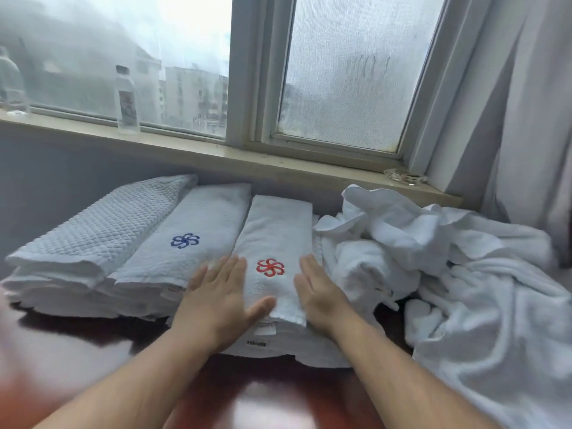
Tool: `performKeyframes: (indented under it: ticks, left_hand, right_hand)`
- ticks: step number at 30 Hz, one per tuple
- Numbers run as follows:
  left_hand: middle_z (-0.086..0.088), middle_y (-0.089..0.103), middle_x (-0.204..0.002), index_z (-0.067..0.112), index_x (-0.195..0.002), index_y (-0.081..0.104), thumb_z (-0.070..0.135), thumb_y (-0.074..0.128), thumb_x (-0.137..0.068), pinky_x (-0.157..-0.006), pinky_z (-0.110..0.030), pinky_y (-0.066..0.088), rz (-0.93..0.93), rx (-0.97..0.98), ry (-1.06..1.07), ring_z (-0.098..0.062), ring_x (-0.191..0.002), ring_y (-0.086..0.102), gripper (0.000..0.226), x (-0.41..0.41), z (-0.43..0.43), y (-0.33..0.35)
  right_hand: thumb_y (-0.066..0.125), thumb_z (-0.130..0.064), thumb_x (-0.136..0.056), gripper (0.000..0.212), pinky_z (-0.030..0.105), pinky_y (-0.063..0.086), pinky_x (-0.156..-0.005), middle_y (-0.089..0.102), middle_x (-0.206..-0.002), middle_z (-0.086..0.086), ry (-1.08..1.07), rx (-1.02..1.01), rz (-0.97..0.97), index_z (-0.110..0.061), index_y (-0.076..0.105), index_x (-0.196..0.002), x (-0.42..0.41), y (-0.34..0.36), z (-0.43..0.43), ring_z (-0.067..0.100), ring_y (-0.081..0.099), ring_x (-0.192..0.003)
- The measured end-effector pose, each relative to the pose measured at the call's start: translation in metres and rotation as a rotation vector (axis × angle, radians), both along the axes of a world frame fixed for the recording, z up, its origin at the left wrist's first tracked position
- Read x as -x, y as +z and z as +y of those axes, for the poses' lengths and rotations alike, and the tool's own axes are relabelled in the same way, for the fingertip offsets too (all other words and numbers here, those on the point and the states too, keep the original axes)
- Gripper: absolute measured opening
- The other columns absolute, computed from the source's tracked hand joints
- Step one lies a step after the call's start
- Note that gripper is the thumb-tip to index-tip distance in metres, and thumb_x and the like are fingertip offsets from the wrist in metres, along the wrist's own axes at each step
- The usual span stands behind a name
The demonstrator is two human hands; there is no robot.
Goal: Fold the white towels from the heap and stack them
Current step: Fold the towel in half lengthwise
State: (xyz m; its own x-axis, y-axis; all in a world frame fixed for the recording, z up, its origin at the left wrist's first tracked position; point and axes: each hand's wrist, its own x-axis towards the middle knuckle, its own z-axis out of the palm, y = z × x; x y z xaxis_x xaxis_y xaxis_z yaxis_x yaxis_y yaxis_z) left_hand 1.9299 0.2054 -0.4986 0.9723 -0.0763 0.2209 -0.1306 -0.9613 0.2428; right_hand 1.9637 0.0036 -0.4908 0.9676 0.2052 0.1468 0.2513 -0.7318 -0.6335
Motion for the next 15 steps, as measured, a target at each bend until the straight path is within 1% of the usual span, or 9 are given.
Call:
performKeyframes:
  ticks: [1,3,4,6,7,10,13,14,15]
  left_hand:
    - [0.006,0.004,-0.169,0.024,-0.161,0.007,0.085,0.013,-0.08,-0.124,-0.037,-0.006,-0.005,0.002,0.007,-0.011,-0.154,-0.003,0.101,0.008,-0.001,-0.001]
    - [0.005,0.005,-0.169,0.025,-0.16,0.01,0.076,0.019,-0.09,-0.124,-0.037,-0.001,-0.02,0.03,0.009,-0.012,-0.155,0.001,0.088,0.027,-0.005,-0.002]
    - [0.005,0.007,-0.169,0.025,-0.16,0.012,0.072,0.022,-0.093,-0.123,-0.036,0.001,-0.034,0.052,0.0,-0.012,-0.155,0.003,0.083,0.037,-0.009,-0.002]
    - [0.006,0.013,-0.168,0.026,-0.159,0.019,0.063,0.032,-0.097,-0.122,-0.033,0.004,-0.068,0.108,-0.049,-0.012,-0.154,0.008,0.073,0.056,-0.02,-0.002]
    - [0.007,0.019,-0.166,0.026,-0.158,0.024,0.058,0.037,-0.099,-0.121,-0.032,0.006,-0.089,0.137,-0.08,-0.012,-0.153,0.012,0.069,0.065,-0.027,-0.001]
    - [0.009,0.042,-0.154,0.027,-0.151,0.041,0.045,0.051,-0.098,-0.116,-0.033,0.019,-0.162,0.204,-0.168,-0.015,-0.144,0.029,0.057,0.088,-0.054,0.003]
    - [0.01,0.057,-0.135,0.027,-0.14,0.055,0.032,0.061,-0.094,-0.112,-0.035,0.032,-0.197,0.276,-0.278,-0.017,-0.131,0.042,0.047,0.105,-0.088,0.002]
    - [0.011,0.06,-0.129,0.027,-0.137,0.057,0.028,0.063,-0.092,-0.11,-0.035,0.035,-0.192,0.305,-0.317,-0.016,-0.126,0.045,0.045,0.108,-0.1,-0.001]
    - [0.013,0.06,-0.124,0.027,-0.136,0.058,0.025,0.063,-0.091,-0.108,-0.035,0.037,-0.18,0.331,-0.348,-0.014,-0.122,0.046,0.045,0.112,-0.112,-0.005]
  right_hand:
    - [0.032,-0.031,-0.109,0.049,0.029,0.012,-0.125,0.024,-0.165,-0.007,0.011,-0.042,-0.019,-0.015,0.034,-0.156,0.019,-0.004,-0.007,0.009,0.02,-0.151]
    - [0.039,-0.034,-0.108,0.043,0.016,0.024,-0.113,0.039,-0.149,-0.022,0.035,-0.077,-0.069,-0.026,0.044,-0.149,0.054,-0.01,-0.023,-0.003,0.034,-0.137]
    - [0.043,-0.035,-0.107,0.038,0.012,0.03,-0.107,0.048,-0.142,-0.023,0.054,-0.075,-0.087,-0.029,0.051,-0.143,0.069,-0.013,-0.032,-0.005,0.042,-0.129]
    - [0.048,-0.035,-0.105,0.029,0.005,0.036,-0.094,0.061,-0.122,-0.018,0.026,-0.072,-0.092,-0.027,0.063,-0.129,0.094,-0.019,-0.052,-0.003,0.053,-0.115]
    - [0.05,-0.035,-0.105,0.027,0.006,0.038,-0.09,0.064,-0.114,-0.015,-0.023,-0.081,-0.097,-0.024,0.068,-0.121,0.103,-0.021,-0.062,0.001,0.056,-0.109]
    - [0.049,-0.036,-0.103,0.035,0.024,0.047,-0.083,0.07,-0.093,-0.005,-0.178,-0.174,-0.139,-0.013,0.073,-0.092,0.126,-0.023,-0.095,0.01,0.063,-0.093]
    - [0.05,-0.033,-0.104,0.033,0.01,0.043,-0.07,0.071,-0.08,-0.015,-0.324,-0.283,-0.211,-0.023,0.075,-0.083,0.146,-0.021,-0.122,-0.003,0.062,-0.085]
    - [0.05,-0.032,-0.103,0.033,0.01,0.044,-0.07,0.071,-0.078,-0.017,-0.367,-0.316,-0.225,-0.026,0.074,-0.081,0.151,-0.021,-0.131,-0.005,0.063,-0.083]
    - [0.051,-0.032,-0.103,0.033,0.014,0.047,-0.072,0.072,-0.077,-0.016,-0.402,-0.345,-0.229,-0.027,0.073,-0.079,0.154,-0.021,-0.139,-0.003,0.064,-0.082]
